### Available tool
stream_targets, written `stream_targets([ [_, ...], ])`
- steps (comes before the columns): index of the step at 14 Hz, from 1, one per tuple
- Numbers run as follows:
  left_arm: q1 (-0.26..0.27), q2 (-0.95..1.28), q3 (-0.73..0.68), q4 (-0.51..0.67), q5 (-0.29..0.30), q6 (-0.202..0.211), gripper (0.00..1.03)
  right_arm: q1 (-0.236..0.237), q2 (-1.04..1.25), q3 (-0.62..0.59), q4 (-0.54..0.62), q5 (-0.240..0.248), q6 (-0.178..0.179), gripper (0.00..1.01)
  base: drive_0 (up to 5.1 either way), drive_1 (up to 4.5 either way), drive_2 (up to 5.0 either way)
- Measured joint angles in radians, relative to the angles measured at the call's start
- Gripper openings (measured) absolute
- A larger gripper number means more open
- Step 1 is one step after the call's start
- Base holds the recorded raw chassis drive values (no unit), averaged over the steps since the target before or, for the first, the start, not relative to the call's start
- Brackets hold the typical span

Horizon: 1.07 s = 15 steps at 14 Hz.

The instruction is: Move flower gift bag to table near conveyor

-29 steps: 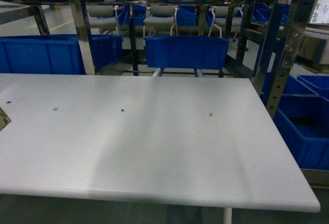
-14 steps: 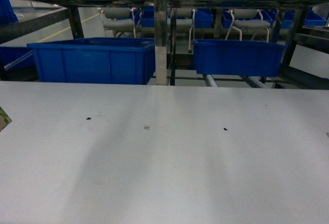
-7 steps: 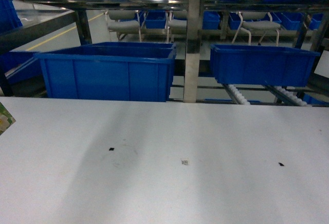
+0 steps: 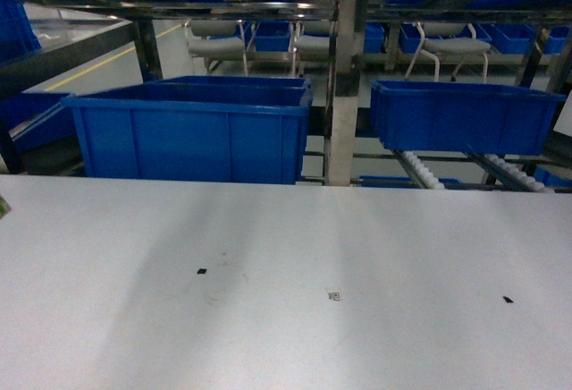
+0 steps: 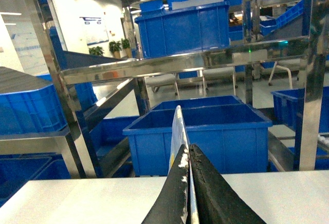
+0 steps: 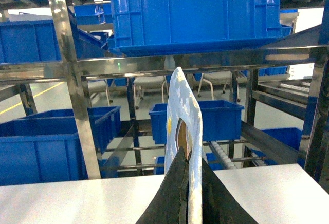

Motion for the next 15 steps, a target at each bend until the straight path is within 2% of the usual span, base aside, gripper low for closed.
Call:
stream_targets([
  [3, 0.000, 0.007, 0.000, -0.002, 0.001, 0.000, 0.02, 0.000, 0.000, 0.000, -0.002, 0.000, 0.000, 0.02, 0.0, 0.00, 0.0],
  [6, -0.003, 0.002, 0.000, 0.000, 0.006, 0.000, 0.02, 0.000, 0.001, 0.000, -0.002, 0.006, 0.000, 0.02, -4.7, 2.65, 2.7],
  [14, 0.000, 0.000, 0.000, 0.000, 0.001, 0.000, 0.02, 0.000, 0.001, 0.000, -0.003, 0.002, 0.000, 0.02, 0.0, 0.00, 0.0],
  [15, 0.000, 0.000, 0.000, 0.000, 0.000, 0.000, 0.02, -0.007, 0.004, 0.000, -0.004, -0.035, 0.008, 0.02, 0.0, 0.00, 0.0],
])
